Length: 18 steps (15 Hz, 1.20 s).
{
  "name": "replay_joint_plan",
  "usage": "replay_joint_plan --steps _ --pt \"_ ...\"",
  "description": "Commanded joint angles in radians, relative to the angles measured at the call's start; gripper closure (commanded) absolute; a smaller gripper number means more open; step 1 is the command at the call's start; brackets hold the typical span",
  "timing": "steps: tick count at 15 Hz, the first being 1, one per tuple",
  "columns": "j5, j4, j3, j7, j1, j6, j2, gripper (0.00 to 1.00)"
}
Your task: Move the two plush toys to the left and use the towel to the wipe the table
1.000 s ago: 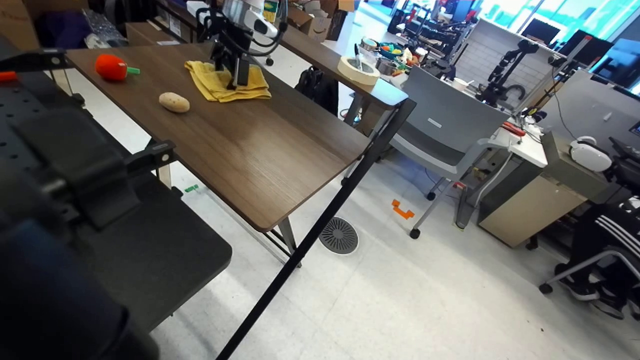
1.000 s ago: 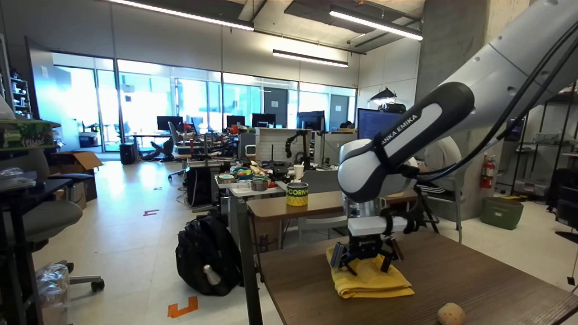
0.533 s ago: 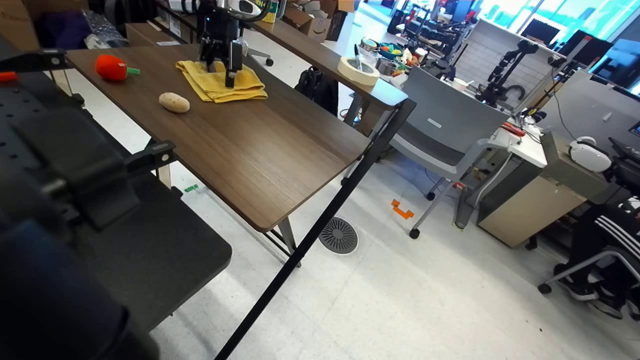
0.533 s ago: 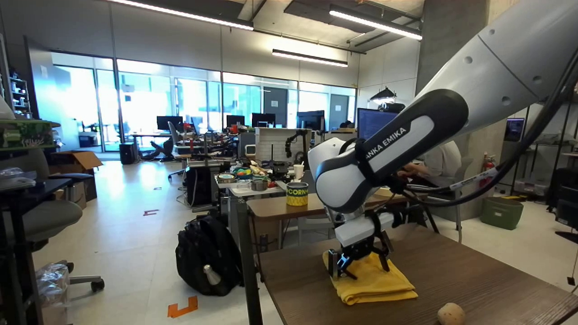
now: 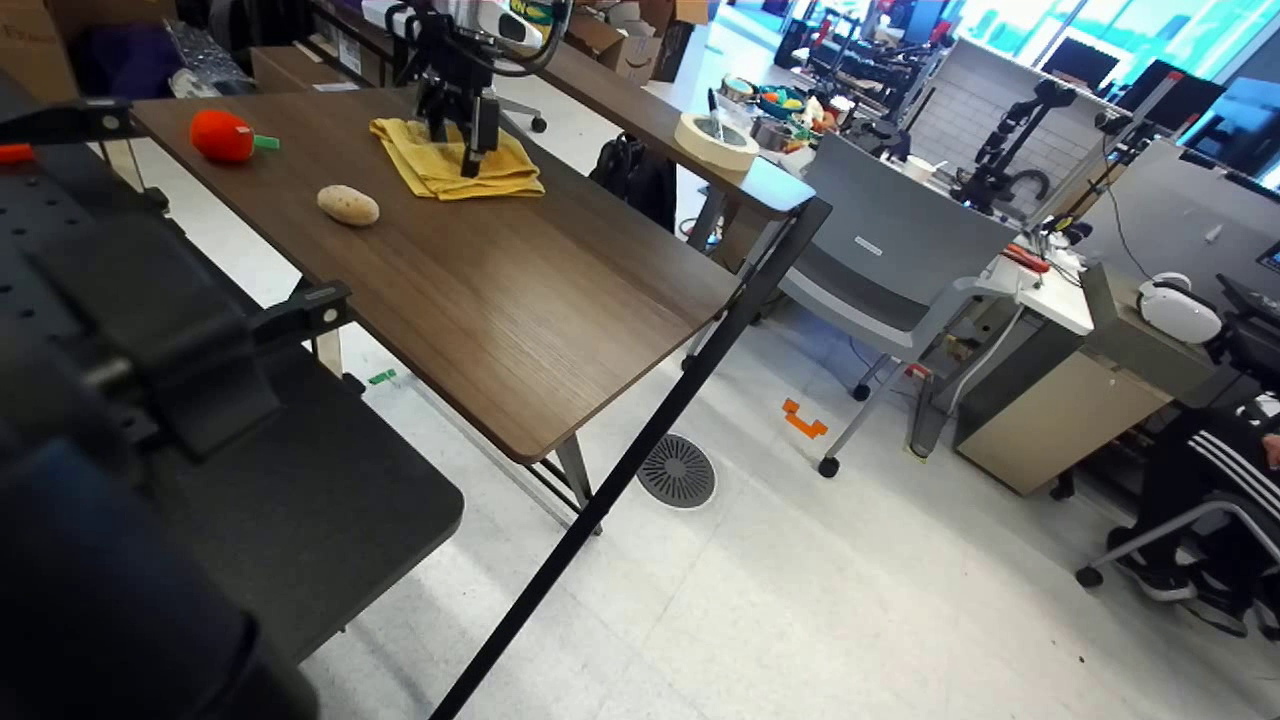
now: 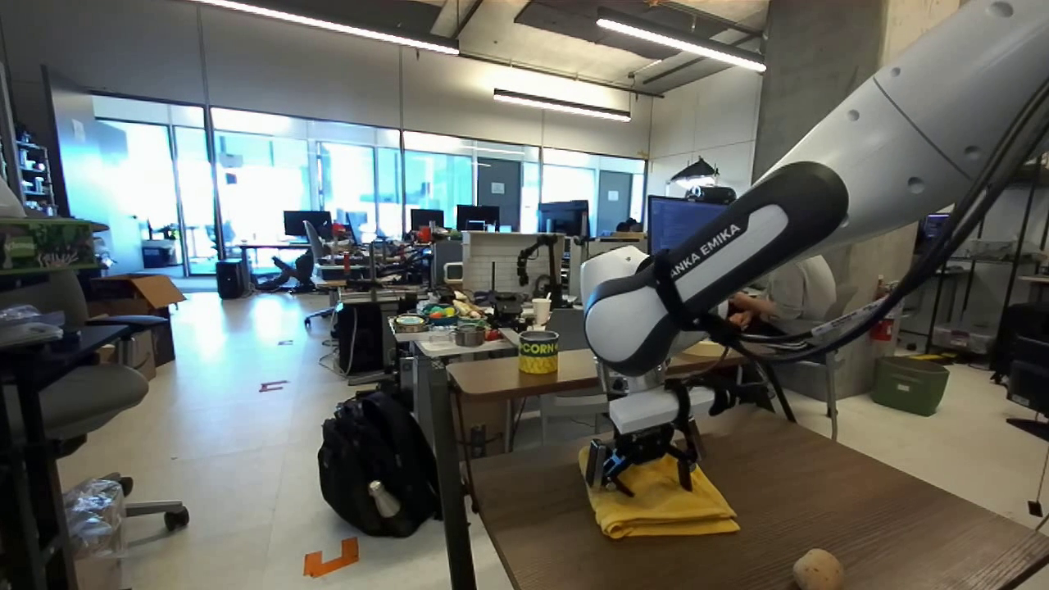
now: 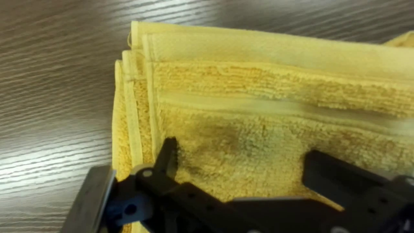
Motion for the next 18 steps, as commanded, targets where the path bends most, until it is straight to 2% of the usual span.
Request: replay_joint_plan --steps 1,3,6,10,13,16,18 --pt "0.082 0.001 0.098 -0.065 -0.036 0.086 -0.001 0.00" --pt "0.105 0.044 0.137 -0.088 -0.027 0.093 0.024 0.00" --pt "0.094 0.113 0.147 -0.078 0.022 0.044 0.070 0.00" --pt "0.041 0.204 0.102 -0.022 0.074 0.017 0.137 0.00" --pt "0.030 0.243 0.044 0.030 0.055 0.019 0.151 0.00" --pt "0.040 0.279 -0.004 0.087 -0.005 0.016 0.164 0.00" --pt "0.053 0.229 -0.029 0.101 -0.049 0.011 0.140 0.00"
